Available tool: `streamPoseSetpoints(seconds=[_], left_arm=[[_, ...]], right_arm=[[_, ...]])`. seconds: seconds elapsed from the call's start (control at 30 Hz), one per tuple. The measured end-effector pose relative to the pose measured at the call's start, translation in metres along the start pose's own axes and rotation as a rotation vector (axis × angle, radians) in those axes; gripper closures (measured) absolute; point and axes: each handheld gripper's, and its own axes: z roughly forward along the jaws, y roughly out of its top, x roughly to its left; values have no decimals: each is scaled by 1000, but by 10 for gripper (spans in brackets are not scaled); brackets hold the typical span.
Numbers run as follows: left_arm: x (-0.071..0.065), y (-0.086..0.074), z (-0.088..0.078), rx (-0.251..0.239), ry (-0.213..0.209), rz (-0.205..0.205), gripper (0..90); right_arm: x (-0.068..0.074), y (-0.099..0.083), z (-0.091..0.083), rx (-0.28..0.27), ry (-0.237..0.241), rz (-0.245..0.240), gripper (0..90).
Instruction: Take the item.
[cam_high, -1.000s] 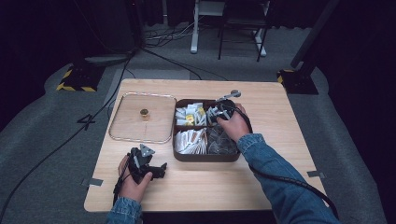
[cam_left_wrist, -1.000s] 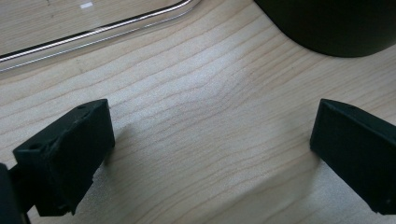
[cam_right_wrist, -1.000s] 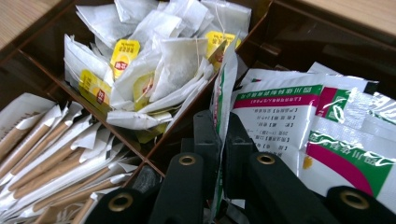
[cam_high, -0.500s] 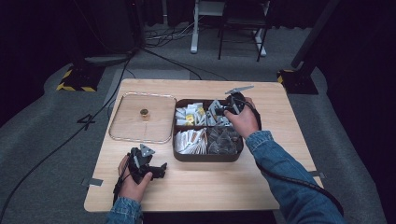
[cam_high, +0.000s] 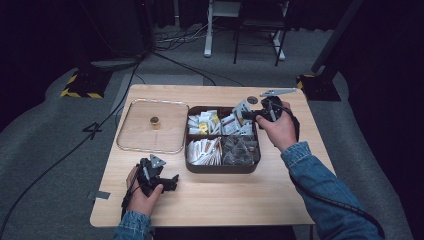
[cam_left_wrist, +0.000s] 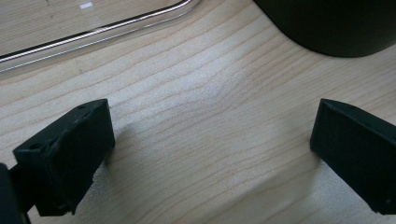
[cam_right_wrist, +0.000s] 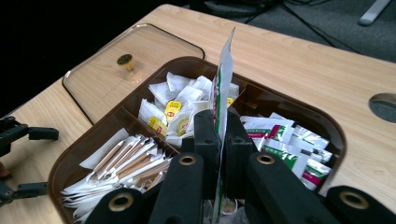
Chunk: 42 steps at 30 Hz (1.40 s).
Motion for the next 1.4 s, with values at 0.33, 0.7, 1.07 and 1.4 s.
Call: streamPoseSetpoints(seconds=[0.33, 0.7, 1.07, 1.4], left_arm=[[0, 0, 0, 0, 0, 0, 2], [0, 0, 0, 0, 0, 0, 2], [0, 0, 0, -1, 1, 0, 2], [0, 0, 0, 0, 1, 0, 2]], right_arm=[[-6, -12, -45, -38, -17, -15, 876], [-22, -33, -95, -81, -64, 6, 876], [-44, -63, -119, -85, -114, 57, 876], [-67, -99, -120, -70, -141, 121, 875]])
